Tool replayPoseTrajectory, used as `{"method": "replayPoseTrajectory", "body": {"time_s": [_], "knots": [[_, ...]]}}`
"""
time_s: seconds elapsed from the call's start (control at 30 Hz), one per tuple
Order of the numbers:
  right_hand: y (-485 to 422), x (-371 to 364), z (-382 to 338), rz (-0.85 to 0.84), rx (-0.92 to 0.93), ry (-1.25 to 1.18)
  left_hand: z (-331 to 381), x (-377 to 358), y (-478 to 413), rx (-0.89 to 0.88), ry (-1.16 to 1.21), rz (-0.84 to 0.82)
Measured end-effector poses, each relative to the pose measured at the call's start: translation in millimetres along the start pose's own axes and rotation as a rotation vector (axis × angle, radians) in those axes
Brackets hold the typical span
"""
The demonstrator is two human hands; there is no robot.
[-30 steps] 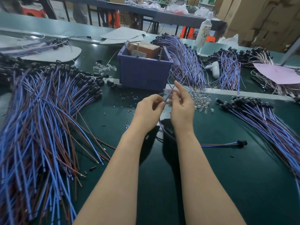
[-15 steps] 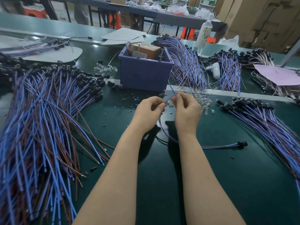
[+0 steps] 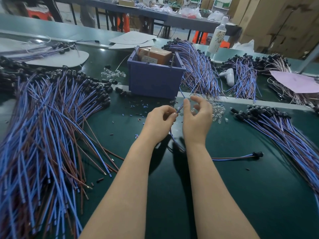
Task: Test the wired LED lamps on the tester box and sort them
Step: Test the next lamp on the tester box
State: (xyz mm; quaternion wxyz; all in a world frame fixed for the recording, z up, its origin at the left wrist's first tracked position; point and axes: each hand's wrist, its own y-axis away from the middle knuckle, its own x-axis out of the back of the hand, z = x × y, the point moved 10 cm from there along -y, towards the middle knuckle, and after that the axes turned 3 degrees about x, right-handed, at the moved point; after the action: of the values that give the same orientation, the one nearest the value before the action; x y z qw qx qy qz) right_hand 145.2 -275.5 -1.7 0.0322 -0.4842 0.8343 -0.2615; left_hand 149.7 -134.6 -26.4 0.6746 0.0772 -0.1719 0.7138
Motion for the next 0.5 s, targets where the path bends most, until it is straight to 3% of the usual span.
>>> {"method": "replayPoseTrajectory", "body": {"time_s": [0.5], "knots": [[0.0, -0.9, 2.2, -0.051, 0.031, 0.208, 1.6, 1.7, -0.6, -0.065, -0.16, 0.053]]}}
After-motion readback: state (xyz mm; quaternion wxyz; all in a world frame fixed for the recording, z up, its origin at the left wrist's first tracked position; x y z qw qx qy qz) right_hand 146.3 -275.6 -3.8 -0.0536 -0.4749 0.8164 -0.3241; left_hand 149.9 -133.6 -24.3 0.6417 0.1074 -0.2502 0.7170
